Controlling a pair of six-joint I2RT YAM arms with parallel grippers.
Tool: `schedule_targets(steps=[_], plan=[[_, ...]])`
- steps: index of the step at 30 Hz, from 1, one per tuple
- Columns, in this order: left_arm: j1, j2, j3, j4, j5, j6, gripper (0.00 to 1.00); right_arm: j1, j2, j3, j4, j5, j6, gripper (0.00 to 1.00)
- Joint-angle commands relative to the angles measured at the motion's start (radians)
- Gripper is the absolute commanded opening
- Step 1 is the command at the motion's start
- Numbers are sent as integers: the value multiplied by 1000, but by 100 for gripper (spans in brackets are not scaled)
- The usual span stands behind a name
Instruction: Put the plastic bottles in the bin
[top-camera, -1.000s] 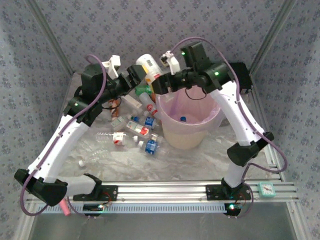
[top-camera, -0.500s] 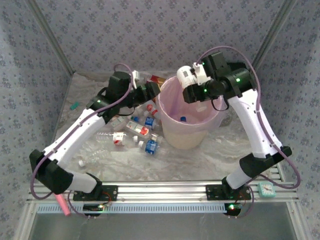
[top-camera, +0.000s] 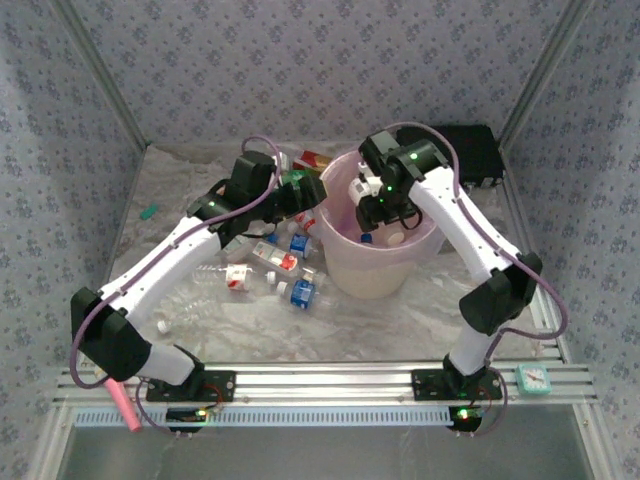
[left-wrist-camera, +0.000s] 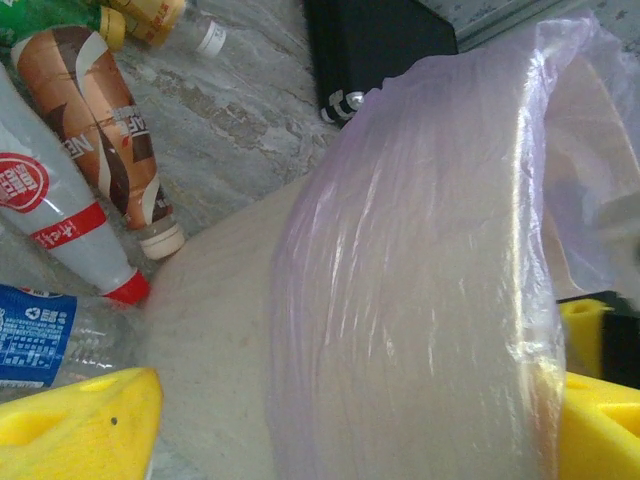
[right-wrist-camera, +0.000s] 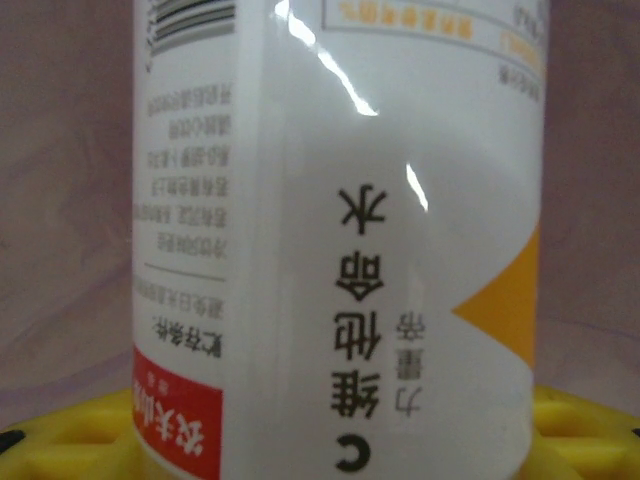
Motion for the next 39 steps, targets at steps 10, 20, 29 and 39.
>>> schedule_targets(steps=[10, 20, 29, 39], plan=[[-11, 11, -31, 2, -17, -4, 87, 2, 25, -262, 233, -45, 46, 49], [-14, 6, -27, -16, -43, -4, 87, 2, 44, -361, 318, -40, 58, 67], [-23, 16, 13, -47, -58, 8, 87, 7, -16, -302, 261, -15, 51, 90], [36, -93, 61, -190, -217, 20, 100, 5, -103, -116, 155, 24, 8, 96]])
